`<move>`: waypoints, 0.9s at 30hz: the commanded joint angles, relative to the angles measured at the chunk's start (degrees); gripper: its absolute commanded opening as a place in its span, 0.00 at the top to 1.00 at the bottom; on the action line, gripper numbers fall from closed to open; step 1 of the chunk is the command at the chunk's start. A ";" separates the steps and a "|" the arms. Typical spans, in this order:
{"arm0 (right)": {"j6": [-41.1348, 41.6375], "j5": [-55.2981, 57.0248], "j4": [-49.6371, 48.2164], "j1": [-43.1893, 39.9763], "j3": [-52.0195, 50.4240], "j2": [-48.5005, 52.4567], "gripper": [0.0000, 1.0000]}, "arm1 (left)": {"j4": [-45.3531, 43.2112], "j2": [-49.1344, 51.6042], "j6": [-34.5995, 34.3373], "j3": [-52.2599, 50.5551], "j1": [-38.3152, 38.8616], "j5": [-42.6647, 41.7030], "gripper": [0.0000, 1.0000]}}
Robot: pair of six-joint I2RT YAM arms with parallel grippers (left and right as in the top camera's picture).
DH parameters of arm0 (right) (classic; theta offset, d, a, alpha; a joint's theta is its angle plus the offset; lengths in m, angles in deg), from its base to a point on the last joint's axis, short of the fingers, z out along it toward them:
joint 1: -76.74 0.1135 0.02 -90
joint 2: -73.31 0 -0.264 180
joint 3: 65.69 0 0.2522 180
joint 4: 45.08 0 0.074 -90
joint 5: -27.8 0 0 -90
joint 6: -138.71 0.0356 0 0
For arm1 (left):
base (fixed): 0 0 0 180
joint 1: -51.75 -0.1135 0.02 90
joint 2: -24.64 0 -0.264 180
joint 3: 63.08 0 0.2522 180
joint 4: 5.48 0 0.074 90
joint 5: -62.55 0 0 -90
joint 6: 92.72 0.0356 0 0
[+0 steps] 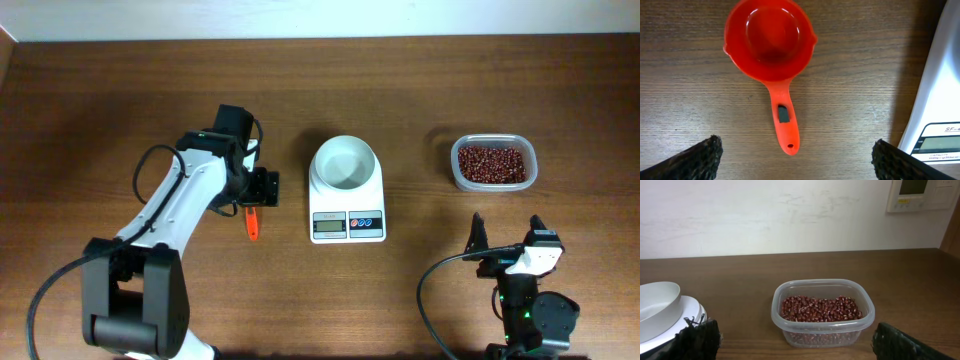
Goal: Scoop item into bowl and weigh 50g on scale
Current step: 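Move left gripper down over the red scoop handle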
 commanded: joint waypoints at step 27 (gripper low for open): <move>-0.24 -0.11 0.26 0.02 -0.31 -0.33 0.01 | -28.59 0.68 -1.86 -16.87 -0.24 5.16 0.56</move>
